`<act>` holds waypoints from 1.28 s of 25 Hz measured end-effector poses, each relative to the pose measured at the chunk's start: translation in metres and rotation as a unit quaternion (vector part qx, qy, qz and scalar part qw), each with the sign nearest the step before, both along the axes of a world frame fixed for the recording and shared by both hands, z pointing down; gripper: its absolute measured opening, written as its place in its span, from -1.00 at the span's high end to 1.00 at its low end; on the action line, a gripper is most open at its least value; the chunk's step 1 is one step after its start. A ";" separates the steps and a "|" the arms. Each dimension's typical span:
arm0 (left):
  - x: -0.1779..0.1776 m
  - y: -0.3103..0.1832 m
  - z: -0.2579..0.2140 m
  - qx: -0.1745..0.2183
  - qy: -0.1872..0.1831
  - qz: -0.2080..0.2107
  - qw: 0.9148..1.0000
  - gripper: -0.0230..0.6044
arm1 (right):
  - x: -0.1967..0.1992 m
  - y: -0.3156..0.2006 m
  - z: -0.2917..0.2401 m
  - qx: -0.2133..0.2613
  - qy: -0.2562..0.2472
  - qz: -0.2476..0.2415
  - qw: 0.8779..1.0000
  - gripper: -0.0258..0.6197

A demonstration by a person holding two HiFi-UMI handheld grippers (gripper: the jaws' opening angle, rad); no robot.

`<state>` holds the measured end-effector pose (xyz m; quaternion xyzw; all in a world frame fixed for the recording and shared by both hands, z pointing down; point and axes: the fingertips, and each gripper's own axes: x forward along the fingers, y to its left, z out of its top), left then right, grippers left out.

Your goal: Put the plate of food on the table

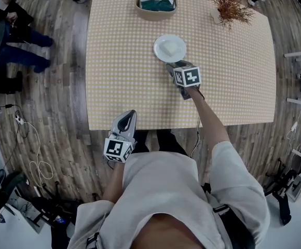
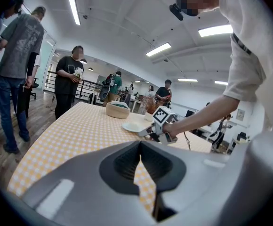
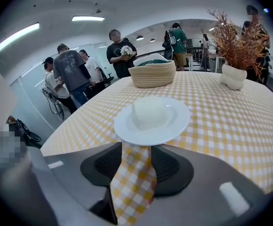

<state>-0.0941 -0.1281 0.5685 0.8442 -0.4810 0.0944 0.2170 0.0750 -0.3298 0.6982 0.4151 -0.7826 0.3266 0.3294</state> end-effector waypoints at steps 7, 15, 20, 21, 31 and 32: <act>0.002 0.000 0.001 0.000 0.002 0.002 1.000 0.89 | 0.008 0.009 0.001 -0.002 -0.009 0.014 1.000 0.50; 0.011 -0.001 0.002 -0.001 0.001 0.011 1.000 0.90 | 0.028 0.015 0.001 0.034 0.018 0.028 0.999 0.92; 0.015 -0.001 -0.001 0.002 -0.001 0.015 1.000 0.90 | 0.037 0.018 -0.006 0.050 0.009 0.049 0.998 0.92; 0.017 -0.002 -0.002 0.004 -0.002 0.016 1.000 0.90 | 0.038 0.020 -0.009 0.053 0.008 0.048 0.997 0.92; 0.047 -0.016 -0.032 0.047 -0.013 0.046 0.998 0.89 | 0.043 0.034 -0.100 0.163 -0.029 0.032 0.986 0.92; 0.053 -0.017 -0.036 0.052 -0.015 0.049 0.997 0.89 | 0.046 0.040 -0.106 0.171 -0.030 0.030 0.984 0.92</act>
